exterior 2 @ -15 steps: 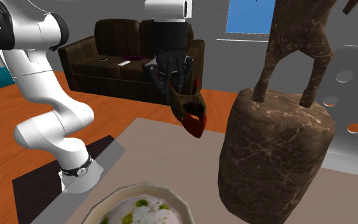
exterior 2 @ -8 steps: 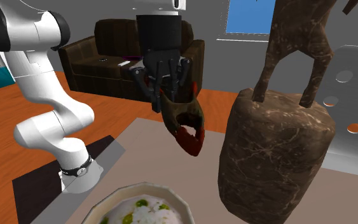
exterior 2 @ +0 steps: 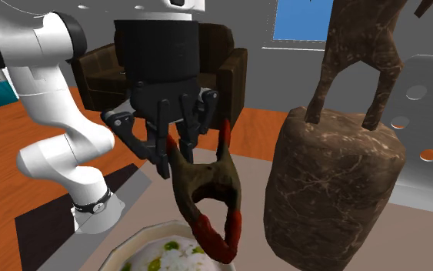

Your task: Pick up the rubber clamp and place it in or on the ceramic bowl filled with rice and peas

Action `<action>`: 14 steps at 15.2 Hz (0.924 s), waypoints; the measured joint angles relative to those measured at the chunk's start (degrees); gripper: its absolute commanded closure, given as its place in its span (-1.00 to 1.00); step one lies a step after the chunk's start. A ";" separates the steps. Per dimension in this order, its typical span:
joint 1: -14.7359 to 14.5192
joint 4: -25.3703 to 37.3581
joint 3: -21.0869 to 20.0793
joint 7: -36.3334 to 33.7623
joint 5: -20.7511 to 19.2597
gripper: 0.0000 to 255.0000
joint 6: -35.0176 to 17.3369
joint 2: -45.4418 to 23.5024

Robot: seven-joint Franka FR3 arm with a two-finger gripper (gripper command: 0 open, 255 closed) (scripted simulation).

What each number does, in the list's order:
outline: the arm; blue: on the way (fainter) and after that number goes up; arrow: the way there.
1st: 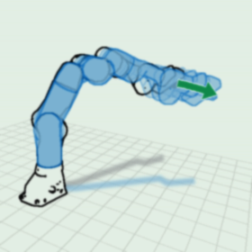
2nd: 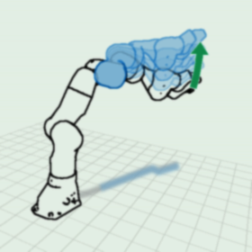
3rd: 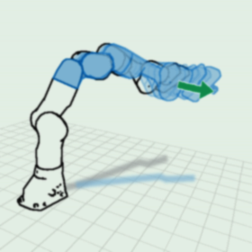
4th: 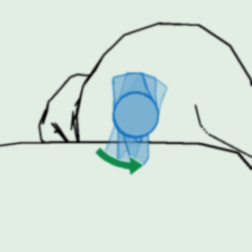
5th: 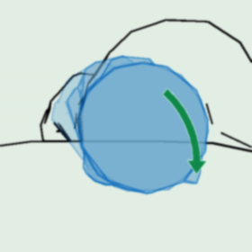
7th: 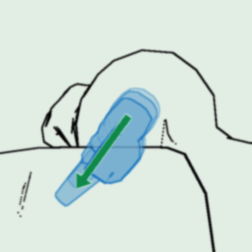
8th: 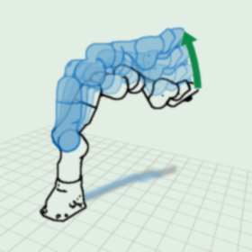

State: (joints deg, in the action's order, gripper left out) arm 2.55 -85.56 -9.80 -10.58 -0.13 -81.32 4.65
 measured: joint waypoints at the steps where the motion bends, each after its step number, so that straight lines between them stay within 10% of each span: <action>1: 0.49 1.31 0.56 1.07 -0.21 1.00 0.20 -1.11; 7: 3.59 11.82 3.72 7.56 -1.24 1.00 2.47 -9.32; 14: 4.36 5.13 4.33 8.84 -1.03 1.00 -2.75 -7.85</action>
State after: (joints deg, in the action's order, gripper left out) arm 6.91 -80.43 -5.46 -1.74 -1.16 -84.07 -3.20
